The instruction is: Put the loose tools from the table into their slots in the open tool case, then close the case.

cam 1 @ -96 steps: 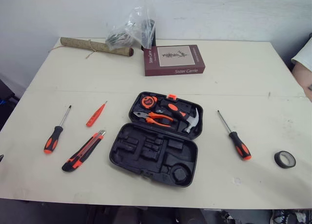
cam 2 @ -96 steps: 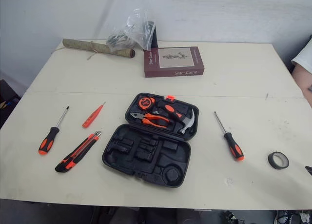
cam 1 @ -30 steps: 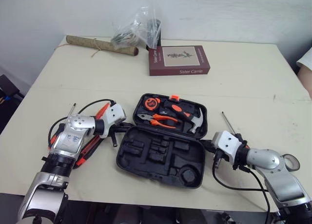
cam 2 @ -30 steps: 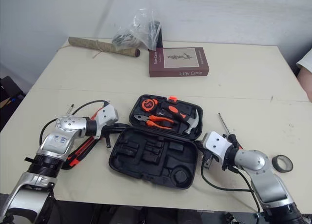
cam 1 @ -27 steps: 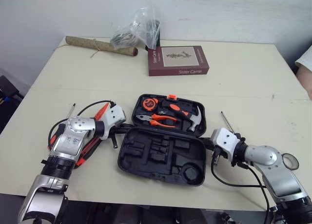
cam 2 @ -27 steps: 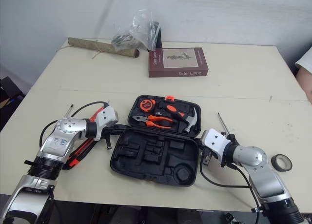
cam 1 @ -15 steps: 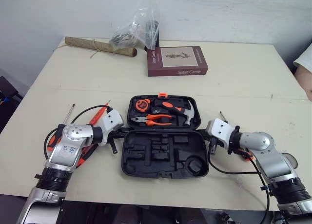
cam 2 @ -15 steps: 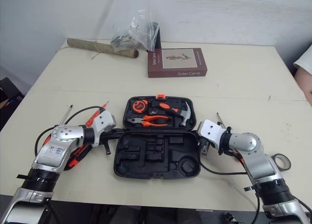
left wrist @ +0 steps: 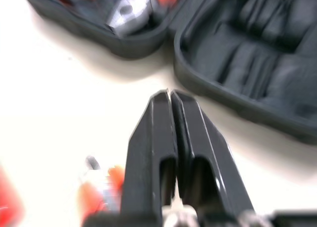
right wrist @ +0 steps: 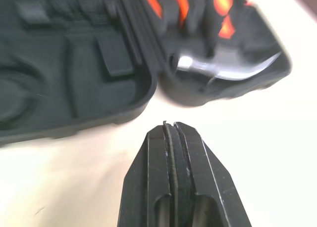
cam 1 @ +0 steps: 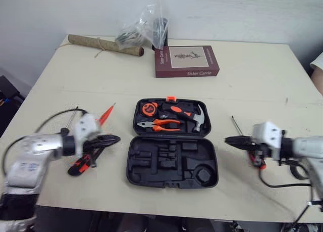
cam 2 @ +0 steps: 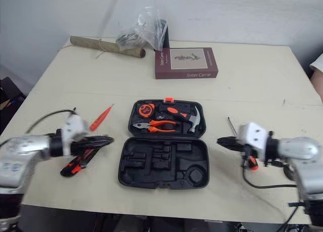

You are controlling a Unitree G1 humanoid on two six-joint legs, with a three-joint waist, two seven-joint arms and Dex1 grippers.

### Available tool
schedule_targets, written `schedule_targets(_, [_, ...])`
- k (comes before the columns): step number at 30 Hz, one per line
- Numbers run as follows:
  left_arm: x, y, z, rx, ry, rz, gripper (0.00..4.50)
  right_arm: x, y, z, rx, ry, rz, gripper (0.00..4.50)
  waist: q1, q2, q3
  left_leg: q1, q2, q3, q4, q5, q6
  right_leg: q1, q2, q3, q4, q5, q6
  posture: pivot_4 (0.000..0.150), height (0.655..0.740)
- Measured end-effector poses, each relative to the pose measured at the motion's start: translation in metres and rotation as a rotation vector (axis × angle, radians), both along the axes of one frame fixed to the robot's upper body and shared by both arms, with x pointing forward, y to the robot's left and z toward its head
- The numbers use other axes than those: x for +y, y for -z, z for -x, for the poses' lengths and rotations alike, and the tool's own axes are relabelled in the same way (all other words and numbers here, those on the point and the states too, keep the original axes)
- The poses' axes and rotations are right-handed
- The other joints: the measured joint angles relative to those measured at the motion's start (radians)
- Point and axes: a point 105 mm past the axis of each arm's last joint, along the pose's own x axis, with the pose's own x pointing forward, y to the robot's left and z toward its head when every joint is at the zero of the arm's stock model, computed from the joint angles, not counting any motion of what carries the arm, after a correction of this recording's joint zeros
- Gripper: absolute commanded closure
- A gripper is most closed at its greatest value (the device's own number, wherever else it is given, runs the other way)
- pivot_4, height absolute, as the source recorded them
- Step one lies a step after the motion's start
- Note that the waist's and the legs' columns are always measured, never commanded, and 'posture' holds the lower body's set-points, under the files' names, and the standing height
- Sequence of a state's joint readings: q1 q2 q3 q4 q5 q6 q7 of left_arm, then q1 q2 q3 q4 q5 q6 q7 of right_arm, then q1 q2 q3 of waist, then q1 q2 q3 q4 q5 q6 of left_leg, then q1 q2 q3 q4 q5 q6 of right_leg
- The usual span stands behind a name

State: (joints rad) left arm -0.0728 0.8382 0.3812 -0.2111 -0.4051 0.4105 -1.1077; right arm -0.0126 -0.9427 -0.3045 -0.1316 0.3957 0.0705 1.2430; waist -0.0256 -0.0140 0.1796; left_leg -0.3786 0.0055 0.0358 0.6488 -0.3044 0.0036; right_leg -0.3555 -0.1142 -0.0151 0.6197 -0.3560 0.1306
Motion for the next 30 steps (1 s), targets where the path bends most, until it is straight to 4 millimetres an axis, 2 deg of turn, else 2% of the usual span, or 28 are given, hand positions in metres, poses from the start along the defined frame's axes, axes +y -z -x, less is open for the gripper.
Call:
schedule_targets(1, [0.020, -0.002, 0.005, -0.001, -0.056, -0.008, 4.22, -0.010, -0.002, 0.003, -0.005, 0.028, -0.010, 4.50, -0.002, 0.000, 0.000, 0.002, 0.000, 0.001, 0.000, 0.000, 0.000, 0.000, 0.000, 0.000, 0.000, 0.000, 0.000, 0.150, 0.7400])
schedule_targets(2, [0.048, -0.001, 0.011, 0.007, -0.144, -0.013, 3.93, -0.027, 0.000, 0.007, -0.001, 0.085, -0.016, 4.18, -0.004, 0.000, 0.000, 0.004, 0.000, 0.002, -0.001, -0.001, 0.001, 0.002, 0.000, 0.001, 0.000, 0.000, -0.001, 0.150, 0.7400])
schedule_targets(4, [0.081, -0.002, 0.018, -0.004, -0.264, 0.003, 3.27, -0.049, 0.005, 0.012, 0.021, 0.162, -0.027, 3.55, -0.003, 0.000, 0.001, 0.006, 0.000, 0.002, -0.001, -0.005, 0.005, 0.003, -0.001, 0.001, 0.000, -0.001, -0.001, 0.150, 0.7400])
schedule_targets(5, [0.091, -0.001, 0.020, -0.006, -0.302, 0.006, 3.09, -0.055, 0.007, 0.014, 0.028, 0.185, -0.031, 3.34, -0.003, 0.000, 0.001, 0.006, 0.000, 0.002, -0.002, -0.005, 0.006, 0.003, -0.001, 0.001, 0.000, -0.001, -0.001, 0.150, 0.7400])
schedule_targets(6, [0.108, -0.002, 0.025, -0.015, -0.372, 0.013, 2.58, -0.066, 0.009, 0.017, 0.032, 0.223, -0.035, 2.76, -0.003, -0.001, 0.002, 0.006, 0.000, 0.002, -0.002, -0.006, 0.006, 0.003, -0.001, 0.001, 0.001, 0.000, -0.002, 0.150, 0.7400])
schedule_targets(7, [0.126, -0.003, 0.031, -0.027, -0.442, 0.019, 2.26, -0.076, 0.011, 0.021, 0.033, 0.260, -0.035, 2.44, -0.003, -0.001, 0.002, 0.007, 0.000, 0.001, -0.002, -0.006, 0.006, 0.003, -0.002, 0.002, 0.001, 0.000, -0.003, 0.150, 0.7400])
schedule_targets(8, [0.155, -0.006, 0.043, -0.043, -0.558, 0.029, 1.72, -0.093, 0.013, 0.028, 0.030, 0.320, -0.027, 1.81, -0.003, -0.001, 0.002, 0.007, 0.000, 0.001, -0.002, -0.006, 0.005, 0.003, -0.002, 0.005, 0.000, 0.000, -0.003, 0.150, 0.7400])
schedule_targets(10, [0.188, -0.009, 0.060, -0.064, -0.703, 0.041, 1.18, -0.116, 0.021, 0.038, 0.044, 0.400, 0.020, 1.21, -0.004, -0.001, 0.002, 0.007, 0.000, 0.001, -0.003, -0.008, 0.004, 0.003, -0.003, 0.008, 0.000, -0.001, -0.004, 0.150, 0.7400])
schedule_targets(12, [0.220, -0.010, 0.083, -0.087, -0.855, 0.053, 0.37, -0.142, 0.031, 0.054, 0.059, 0.487, 0.053, 0.32, -0.005, -0.001, 0.002, 0.007, 0.001, 0.001, -0.004, -0.011, 0.000, 0.002, -0.003, 0.009, -0.001, -0.001, -0.004, 0.150, 0.7400])
schedule_targets(13, [0.229, -0.007, 0.092, -0.081, -0.898, 0.053, 0.15, -0.149, 0.031, 0.059, 0.053, 0.511, 0.049, 0.07, -0.005, -0.001, 0.002, 0.007, 0.001, 0.002, -0.004, -0.012, -0.001, 0.002, -0.003, 0.008, -0.002, -0.001, -0.005, 0.150, 0.7400])
schedule_targets(15, [0.246, 0.007, 0.113, -0.043, -0.998, 0.056, 0.06, -0.165, 0.038, 0.074, 0.054, 0.563, 0.035, 0.01, -0.006, 0.000, 0.002, 0.008, 0.003, 0.003, -0.005, -0.014, -0.001, 0.002, -0.004, 0.005, -0.002, -0.002, -0.006, 0.150, 0.7400])
schedule_targets(17, [0.249, 0.014, 0.118, -0.039, -1.014, 0.054, 0.06, -0.163, 0.036, 0.078, 0.021, 0.524, 0.022, 0.01, -0.006, 0.000, 0.002, 0.009, 0.005, 0.003, -0.004, -0.014, -0.003, 0.002, -0.003, 0.004, -0.001, -0.002, -0.007, 0.150, 0.7400])
schedule_targets(20, [0.238, 0.015, 0.105, -0.067, -0.969, 0.112, 0.06, -0.142, 0.037, 0.070, -0.017, 0.440, -0.065, 0.01, -0.006, 0.001, 0.002, 0.009, 0.006, 0.003, -0.004, -0.012, -0.005, 0.003, -0.003, 0.004, 0.001, -0.001, -0.009, 0.150, 0.7400])
schedule_targets(24, [0.206, 0.014, 0.068, -0.072, -0.839, 0.125, 0.06, -0.096, 0.023, 0.044, -0.065, 0.303, -0.199, 0.01, -0.006, 0.002, 0.002, 0.009, 0.007, 0.002, -0.004, -0.010, -0.006, 0.002, -0.003, 0.003, 0.002, 0.000, -0.010, 0.150, 0.7400])
schedule_targets(27, [0.183, 0.011, 0.040, -0.035, -0.796, 0.113, 0.06, -0.049, -0.003, 0.027, -0.152, 0.166, -0.352, 0.01, -0.008, 0.002, 0.002, 0.007, 0.008, 0.002, -0.005, -0.008, -0.008, 0.000, -0.001, 0.003, 0.003, 0.000, -0.010, 0.150, 0.7400])
schedule_targets(28, [0.175, 0.011, 0.031, -0.011, -0.792, 0.114, 0.06, -0.032, -0.011, 0.024, -0.177, 0.109, -0.401, 0.01, -0.008, 0.002, 0.002, 0.007, 0.008, 0.002, -0.005, -0.006, -0.007, -0.001, -0.001, 0.002, 0.003, 0.000, -0.010, 0.150, 0.7400])
schedule_targets(30, [0.167, 0.012, 0.024, 0.032, -0.798, 0.125, 0.06, -0.014, -0.018, 0.023, -0.194, 0.049, -0.435, 0.01, -0.006, 0.002, 0.002, 0.006, 0.008, 0.003, -0.005, -0.005, -0.007, -0.001, -0.001, 0.000, 0.003, 0.000, -0.010, 0.150, 0.7400])
